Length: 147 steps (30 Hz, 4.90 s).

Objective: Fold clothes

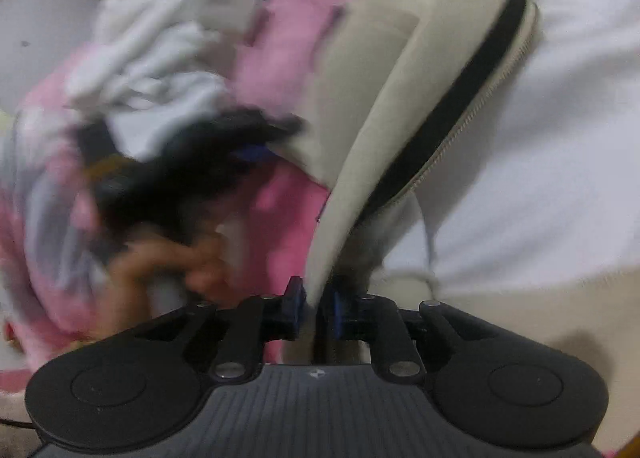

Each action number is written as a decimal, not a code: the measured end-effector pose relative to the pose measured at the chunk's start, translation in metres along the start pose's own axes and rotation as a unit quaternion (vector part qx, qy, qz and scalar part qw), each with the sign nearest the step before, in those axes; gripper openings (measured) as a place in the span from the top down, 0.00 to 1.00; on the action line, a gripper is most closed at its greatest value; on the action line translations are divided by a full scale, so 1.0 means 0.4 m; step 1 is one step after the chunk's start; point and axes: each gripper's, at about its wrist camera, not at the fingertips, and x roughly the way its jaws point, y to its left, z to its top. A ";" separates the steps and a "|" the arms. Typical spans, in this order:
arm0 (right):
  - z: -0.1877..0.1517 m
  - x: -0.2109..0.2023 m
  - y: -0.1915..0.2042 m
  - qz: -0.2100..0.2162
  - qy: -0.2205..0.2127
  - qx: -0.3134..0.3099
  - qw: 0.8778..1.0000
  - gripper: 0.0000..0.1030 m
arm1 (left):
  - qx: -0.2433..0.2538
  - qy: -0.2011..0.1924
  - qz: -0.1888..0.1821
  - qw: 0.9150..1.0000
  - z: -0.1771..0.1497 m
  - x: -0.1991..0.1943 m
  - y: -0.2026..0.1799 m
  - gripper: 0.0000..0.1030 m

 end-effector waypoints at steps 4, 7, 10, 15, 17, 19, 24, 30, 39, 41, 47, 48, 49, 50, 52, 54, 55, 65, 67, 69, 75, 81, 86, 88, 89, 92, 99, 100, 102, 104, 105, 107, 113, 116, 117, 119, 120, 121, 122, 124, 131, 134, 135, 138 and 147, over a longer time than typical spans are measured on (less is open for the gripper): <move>-0.040 -0.062 -0.015 -0.003 -0.049 0.027 0.998 0.56 | 0.029 -0.052 -0.019 0.998 0.001 -0.053 -0.038 0.91; -0.075 -0.135 -0.012 -0.031 -0.088 0.025 0.995 0.53 | 0.062 -0.076 -0.024 0.995 0.007 -0.078 -0.074 0.91; -0.107 -0.233 -0.011 -0.059 -0.125 0.017 0.990 0.48 | 0.099 -0.079 -0.019 0.992 0.011 -0.097 -0.104 0.89; -0.127 -0.454 -0.081 -0.129 -0.241 0.047 0.961 0.32 | 0.138 -0.103 0.012 0.985 -0.003 -0.142 -0.138 0.54; -0.143 -0.551 -0.133 -0.181 -0.293 0.079 0.936 0.26 | 0.171 -0.134 0.011 0.976 -0.028 -0.188 -0.163 0.41; -0.161 -0.634 -0.203 -0.225 -0.331 0.133 0.907 0.20 | 0.214 -0.146 -0.028 0.965 -0.054 -0.231 -0.199 0.30; -0.229 -0.742 -0.428 -0.224 -0.362 0.303 0.853 0.10 | 0.329 -0.038 -0.205 0.921 -0.156 -0.284 -0.300 0.24; -0.254 -0.727 -0.616 -0.192 -0.363 0.377 0.830 0.09 | 0.454 0.089 -0.253 0.850 -0.341 -0.252 -0.377 0.22; -0.086 -0.686 -0.649 -0.226 -0.319 0.288 0.874 0.71 | 0.569 0.068 -0.186 0.798 -0.457 -0.212 -0.370 0.24; -0.034 -0.707 -0.640 -0.238 -0.321 0.264 0.878 0.86 | 0.550 0.080 -0.184 0.810 -0.443 -0.201 -0.366 0.27; 0.147 -0.831 -0.574 -0.260 -0.426 0.170 0.850 0.87 | 0.531 0.094 -0.184 0.822 -0.415 -0.184 -0.348 0.32; 0.165 -0.836 -0.589 -0.263 -0.433 0.171 0.845 0.87 | 0.532 0.093 -0.183 0.821 -0.413 -0.182 -0.346 0.32; 0.183 -0.840 -0.604 -0.266 -0.440 0.173 0.840 0.87 | 0.533 0.091 -0.183 0.821 -0.412 -0.180 -0.344 0.32; 0.201 -0.845 -0.618 -0.269 -0.446 0.175 0.835 0.87 | 0.534 0.091 -0.183 0.820 -0.411 -0.177 -0.344 0.33; 0.225 -0.835 -0.677 -0.268 -0.437 0.204 0.834 0.87 | 0.535 0.089 -0.184 0.820 -0.409 -0.175 -0.341 0.33; 0.210 -0.812 -0.752 -0.260 -0.411 0.258 0.835 0.83 | 0.537 0.087 -0.185 0.819 -0.409 -0.174 -0.341 0.33; 0.189 -0.804 -0.784 -0.256 -0.401 0.285 0.832 0.82 | 0.537 0.087 -0.185 0.818 -0.409 -0.167 -0.346 0.33; -0.092 -0.880 -0.800 -0.136 -0.443 0.393 0.795 0.41 | 0.574 0.068 -0.188 0.794 -0.423 -0.186 -0.348 0.32; -0.150 -0.886 -0.773 -0.082 -0.435 0.405 0.800 0.41 | 0.574 0.066 -0.184 0.795 -0.425 -0.191 -0.346 0.32; -0.187 -0.862 -0.745 -0.021 -0.418 0.424 0.803 0.41 | 0.568 0.067 -0.178 0.801 -0.422 -0.195 -0.344 0.33; -0.277 -0.713 -0.644 0.130 -0.334 0.479 0.801 0.35 | 0.495 0.092 -0.188 0.843 -0.393 -0.244 -0.313 0.33; -0.291 -0.550 -0.591 0.084 -0.263 0.500 0.821 0.35 | 0.346 0.113 -0.187 0.913 -0.349 -0.309 -0.211 0.33; -0.271 -0.523 -0.578 0.036 -0.280 0.487 0.827 0.35 | 0.242 0.093 -0.155 0.953 -0.318 -0.320 -0.112 0.33; -0.269 -0.530 -0.589 0.039 -0.299 0.500 0.812 0.35 | 0.224 0.087 -0.141 0.960 -0.311 -0.312 -0.097 0.33; -0.276 -0.533 -0.592 0.043 -0.304 0.515 0.800 0.35 | 0.218 0.081 -0.135 0.963 -0.307 -0.312 -0.093 0.33; -0.292 -0.523 -0.606 0.052 -0.316 0.541 0.778 0.35 | 0.190 0.053 -0.125 0.972 -0.292 -0.327 -0.072 0.31; -0.290 -0.506 -0.582 0.041 -0.321 0.517 0.793 0.35 | 0.181 0.069 -0.102 0.976 -0.284 -0.296 -0.027 0.24; -0.288 -0.507 -0.578 0.040 -0.320 0.510 0.797 0.35 | 0.180 0.085 -0.108 0.974 -0.287 -0.285 -0.028 0.24; -0.286 -0.508 -0.564 0.038 -0.313 0.496 0.809 0.34 | 0.175 0.093 -0.113 0.974 -0.296 -0.274 -0.033 0.27; -0.295 -0.512 -0.553 0.040 -0.308 0.490 0.815 0.33 | 0.169 0.092 -0.114 0.975 -0.306 -0.269 -0.039 0.46; -0.301 -0.517 -0.555 0.041 -0.305 0.487 0.817 0.33 | 0.170 0.090 -0.109 0.975 -0.304 -0.268 -0.044 0.70; -0.293 -0.508 -0.561 0.037 -0.306 0.485 0.818 0.33 | 0.173 0.071 -0.094 0.978 -0.285 -0.282 -0.045 0.85; -0.309 -0.514 -0.562 0.038 -0.321 0.481 0.815 0.38 | 0.176 -0.041 -0.028 0.983 -0.164 -0.361 -0.019 0.92; -0.302 -0.504 -0.567 0.039 -0.326 0.485 0.810 0.42 | 0.155 -0.094 0.050 0.982 -0.068 -0.370 0.031 0.92; -0.300 -0.501 -0.568 0.040 -0.328 0.486 0.809 0.43 | 0.144 -0.085 0.073 0.983 -0.041 -0.353 0.050 0.88; -0.297 -0.497 -0.570 0.042 -0.330 0.489 0.806 0.43 | 0.124 -0.036 0.101 0.986 -0.009 -0.311 0.091 0.76; -0.297 -0.496 -0.571 0.043 -0.331 0.490 0.805 0.43 | 0.112 -0.019 0.104 0.988 -0.004 -0.303 0.108 0.69; -0.287 -0.493 -0.571 0.043 -0.330 0.491 0.805 0.43 | 0.097 -0.008 0.097 0.991 -0.006 -0.305 0.122 0.66; -0.283 -0.491 -0.572 0.043 -0.330 0.491 0.805 0.44 | 0.085 0.002 0.086 0.993 -0.011 -0.313 0.133 0.57; -0.277 -0.487 -0.574 0.045 -0.329 0.492 0.805 0.44 | 0.066 0.002 0.066 0.996 -0.028 -0.347 0.153 0.45; -0.267 -0.479 -0.585 0.058 -0.328 0.502 0.799 0.44 | 0.062 -0.003 -0.025 0.998 -0.104 -0.446 0.164 0.27; -0.268 -0.478 -0.589 0.065 -0.329 0.506 0.795 0.44 | 0.039 0.086 -0.096 0.991 -0.166 -0.397 0.135 0.27; -0.268 -0.477 -0.590 0.067 -0.330 0.508 0.793 0.44 | 0.028 0.114 -0.113 0.987 -0.190 -0.374 0.123 0.27; -0.271 -0.477 -0.593 0.072 -0.330 0.512 0.790 0.44 | 0.001 0.144 -0.134 0.980 -0.250 -0.306 0.091 0.27; -0.269 -0.473 -0.601 0.078 -0.328 0.518 0.786 0.44 | 0.017 0.071 -0.104 0.992 -0.255 -0.262 0.063 0.27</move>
